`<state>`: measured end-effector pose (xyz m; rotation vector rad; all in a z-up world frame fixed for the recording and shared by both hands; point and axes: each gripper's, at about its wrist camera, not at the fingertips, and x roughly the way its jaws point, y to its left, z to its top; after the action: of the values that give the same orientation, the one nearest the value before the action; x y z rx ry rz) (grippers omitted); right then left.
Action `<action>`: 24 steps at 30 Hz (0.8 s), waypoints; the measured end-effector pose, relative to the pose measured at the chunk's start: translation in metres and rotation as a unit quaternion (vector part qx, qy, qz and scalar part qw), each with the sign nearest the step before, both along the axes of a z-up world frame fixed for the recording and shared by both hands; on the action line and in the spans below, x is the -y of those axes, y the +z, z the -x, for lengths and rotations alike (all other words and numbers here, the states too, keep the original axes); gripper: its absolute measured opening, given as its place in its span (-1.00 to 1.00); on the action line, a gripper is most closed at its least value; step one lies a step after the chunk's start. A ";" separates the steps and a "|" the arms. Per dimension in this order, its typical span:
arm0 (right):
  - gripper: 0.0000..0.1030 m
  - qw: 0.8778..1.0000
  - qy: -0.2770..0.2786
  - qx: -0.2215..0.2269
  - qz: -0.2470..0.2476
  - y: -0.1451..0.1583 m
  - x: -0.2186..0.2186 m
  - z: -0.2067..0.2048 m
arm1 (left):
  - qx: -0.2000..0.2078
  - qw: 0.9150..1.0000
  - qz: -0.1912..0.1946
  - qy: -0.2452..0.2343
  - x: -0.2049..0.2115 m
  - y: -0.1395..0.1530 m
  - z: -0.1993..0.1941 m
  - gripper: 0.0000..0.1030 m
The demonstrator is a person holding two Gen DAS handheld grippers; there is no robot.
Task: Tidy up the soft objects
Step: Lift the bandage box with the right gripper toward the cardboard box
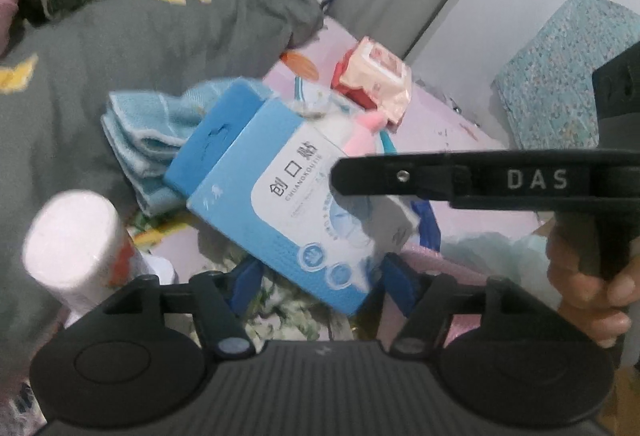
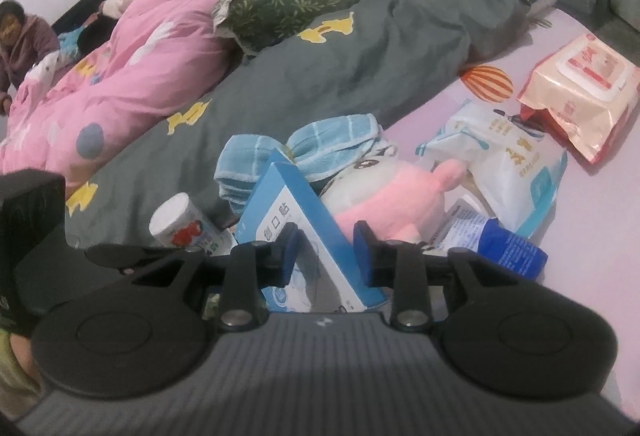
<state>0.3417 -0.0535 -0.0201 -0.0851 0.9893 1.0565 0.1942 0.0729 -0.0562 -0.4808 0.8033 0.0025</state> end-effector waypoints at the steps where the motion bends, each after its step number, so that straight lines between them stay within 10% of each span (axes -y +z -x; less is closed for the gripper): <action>1: -0.48 1.000 -0.002 -0.007 -0.006 0.004 0.002 0.000 | 0.010 1.000 -0.005 0.001 0.000 0.005 0.004 0.29; 14: -0.72 0.996 -0.041 0.024 -0.075 0.081 0.053 0.045 | 0.087 0.995 -0.055 -0.015 0.028 0.077 0.040 0.30; 24: -0.72 0.975 -0.171 0.039 -0.136 0.126 0.196 0.095 | 0.157 0.974 -0.091 -0.137 0.138 0.135 0.034 0.33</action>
<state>0.2463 -0.2497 0.1058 0.2588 0.7467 0.8527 0.1600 -0.0655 0.0784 -0.1859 0.5457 -0.2494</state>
